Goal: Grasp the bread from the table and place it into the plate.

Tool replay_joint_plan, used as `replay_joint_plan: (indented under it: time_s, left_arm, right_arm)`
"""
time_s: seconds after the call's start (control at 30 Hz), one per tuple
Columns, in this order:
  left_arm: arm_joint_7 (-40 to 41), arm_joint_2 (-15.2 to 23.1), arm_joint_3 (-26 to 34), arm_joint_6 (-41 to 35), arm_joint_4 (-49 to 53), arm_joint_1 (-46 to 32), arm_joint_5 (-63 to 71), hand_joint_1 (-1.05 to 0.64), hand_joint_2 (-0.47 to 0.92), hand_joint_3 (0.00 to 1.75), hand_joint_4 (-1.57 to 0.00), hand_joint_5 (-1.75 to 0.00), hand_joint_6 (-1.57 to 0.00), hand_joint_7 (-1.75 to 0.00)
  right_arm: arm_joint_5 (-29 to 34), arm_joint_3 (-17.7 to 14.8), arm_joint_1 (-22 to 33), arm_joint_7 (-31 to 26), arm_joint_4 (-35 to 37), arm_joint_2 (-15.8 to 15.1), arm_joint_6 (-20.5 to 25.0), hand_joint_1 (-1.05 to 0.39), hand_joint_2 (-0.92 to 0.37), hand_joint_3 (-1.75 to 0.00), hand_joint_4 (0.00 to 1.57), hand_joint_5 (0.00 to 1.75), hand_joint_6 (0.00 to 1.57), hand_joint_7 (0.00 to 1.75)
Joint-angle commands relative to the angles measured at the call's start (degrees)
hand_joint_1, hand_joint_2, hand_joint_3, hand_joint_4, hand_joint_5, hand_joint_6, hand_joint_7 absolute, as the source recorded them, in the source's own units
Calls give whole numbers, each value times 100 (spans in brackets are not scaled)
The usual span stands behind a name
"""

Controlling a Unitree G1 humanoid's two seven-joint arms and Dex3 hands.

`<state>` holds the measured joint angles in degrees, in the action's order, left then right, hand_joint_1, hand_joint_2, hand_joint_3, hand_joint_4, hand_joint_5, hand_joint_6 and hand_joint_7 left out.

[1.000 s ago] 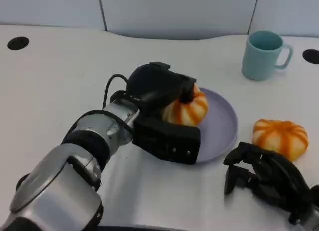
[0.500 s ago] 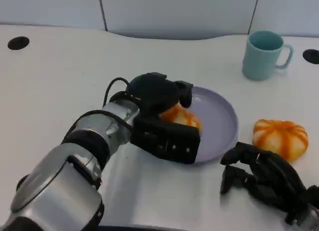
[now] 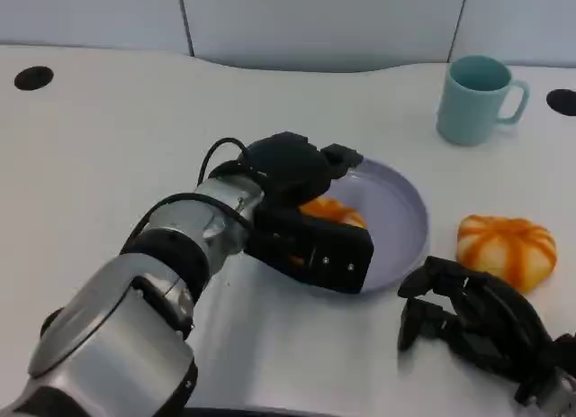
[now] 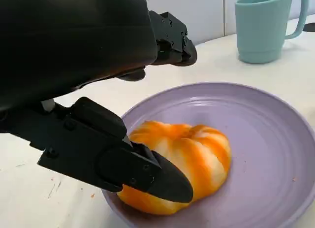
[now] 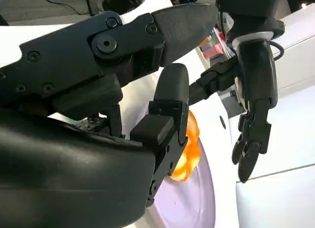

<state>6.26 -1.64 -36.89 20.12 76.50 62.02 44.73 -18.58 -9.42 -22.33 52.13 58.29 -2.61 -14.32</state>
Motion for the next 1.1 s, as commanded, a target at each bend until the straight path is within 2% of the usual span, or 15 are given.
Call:
replay_joint_plan:
  time_s: [0.03,0.2,0.33,0.4,0.47,0.57,0.63,0.77,0.93,1.03,1.1]
  left_arm:
    - [-111,143,316,111,-75,52,-330,-94,92,5,-1,-4,0,0]
    - [-472,284,965,445,-181,-140,-1060,-96,92,7,-1,-8,-2,-2]
    - [-869,434,1498,770,-323,-348,-1681,-97,92,12,0,-27,-5,-8]
    - [-1035,490,1743,963,-410,-485,-1969,-95,92,11,0,-37,-5,-13]
    - [-1177,526,1987,1174,-492,-653,-2266,-93,92,9,0,-50,-1,-33]
    - [-1624,540,2472,1397,-594,-952,-2869,-88,92,9,0,-59,0,-42]
    - [-2021,543,2783,1468,-671,-1139,-3275,-89,92,11,0,-56,0,-40]
    - [-2871,604,3399,1395,-1063,-1639,-4151,-90,92,13,0,-49,0,-35]
    - [-3542,626,3953,1215,-1712,-2190,-5006,-94,92,18,-1,-55,-11,-21]
    - [-3877,624,4209,1002,-2245,-2567,-5489,-93,92,18,-9,-64,-22,-20]
    - [-4057,569,4349,751,-2712,-2875,-5839,-90,92,15,-15,-81,-32,-22]
  right_arm:
    - [65,-44,166,-100,245,-41,236,-51,-92,-6,65,157,78,91]
    - [96,-67,168,-100,230,-49,160,-52,-92,-6,65,157,78,91]
    - [107,-73,156,-127,190,-67,187,-53,-92,-5,65,158,79,93]
    - [60,-110,125,-59,229,-79,278,-51,-92,-8,62,162,76,94]
    - [51,-140,114,-57,251,-76,298,-50,-92,-7,61,160,76,95]
    - [86,-146,107,-87,244,-80,272,-52,-92,-7,62,158,76,95]
    - [143,-126,104,-97,277,-96,151,-53,-92,-8,63,157,76,95]
    - [164,-118,103,-176,210,-117,199,-54,-92,-6,63,158,78,95]
    - [166,-122,91,-202,208,-166,279,-53,-92,-6,63,157,79,93]
    - [183,-111,93,-253,200,-168,257,-53,-92,-6,62,157,79,93]
    - [181,-109,83,-267,213,-163,254,-53,-92,-5,62,157,79,93]
